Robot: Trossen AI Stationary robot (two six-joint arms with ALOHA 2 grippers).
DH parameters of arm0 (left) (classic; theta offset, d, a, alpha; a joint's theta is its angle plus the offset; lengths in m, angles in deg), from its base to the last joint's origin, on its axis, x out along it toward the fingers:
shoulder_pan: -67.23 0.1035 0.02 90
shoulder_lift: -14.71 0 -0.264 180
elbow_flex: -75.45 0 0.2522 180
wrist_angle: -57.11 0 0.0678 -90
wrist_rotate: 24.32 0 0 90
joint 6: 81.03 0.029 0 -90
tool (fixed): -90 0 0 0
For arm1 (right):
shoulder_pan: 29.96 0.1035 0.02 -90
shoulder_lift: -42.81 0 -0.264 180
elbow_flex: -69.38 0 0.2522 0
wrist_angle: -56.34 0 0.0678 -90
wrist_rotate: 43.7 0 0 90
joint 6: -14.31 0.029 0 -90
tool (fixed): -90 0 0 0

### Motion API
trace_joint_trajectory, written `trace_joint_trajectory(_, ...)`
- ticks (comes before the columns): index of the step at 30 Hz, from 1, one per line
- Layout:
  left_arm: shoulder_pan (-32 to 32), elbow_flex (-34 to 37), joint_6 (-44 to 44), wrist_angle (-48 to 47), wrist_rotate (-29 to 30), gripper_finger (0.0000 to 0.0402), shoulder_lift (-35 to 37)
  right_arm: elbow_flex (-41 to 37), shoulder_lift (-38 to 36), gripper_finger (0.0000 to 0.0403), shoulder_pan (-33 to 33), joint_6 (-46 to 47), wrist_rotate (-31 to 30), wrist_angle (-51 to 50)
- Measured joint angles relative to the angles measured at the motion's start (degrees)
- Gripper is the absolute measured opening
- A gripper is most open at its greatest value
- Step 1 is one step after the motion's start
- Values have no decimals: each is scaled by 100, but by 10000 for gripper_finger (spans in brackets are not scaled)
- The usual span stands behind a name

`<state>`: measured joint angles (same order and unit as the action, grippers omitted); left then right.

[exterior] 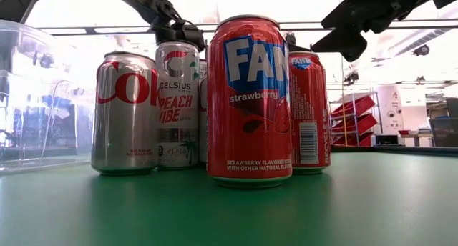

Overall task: Sort soda cans
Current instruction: Move the top left transparent bin to the top center of the table

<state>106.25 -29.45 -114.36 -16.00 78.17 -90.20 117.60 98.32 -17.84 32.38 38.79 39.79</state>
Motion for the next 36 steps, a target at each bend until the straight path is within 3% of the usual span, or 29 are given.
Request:
trace_joint_trajectory(9,-78,9,78,-59,-68,158,-520,0,43,246,0,-2,0,5)
trace_joint_trajectory(18,-119,8,326,-225,-16,11,-254,0,43,235,0,-6,0,5)
trace_joint_trajectory(28,-498,-133,1033,-252,-22,2,548,0,-24,246,-15,-165,-4,32)
trace_joint_trajectory(36,-1292,-1159,1974,-57,47,1,702,2,-319,235,-15,-343,-484,47)
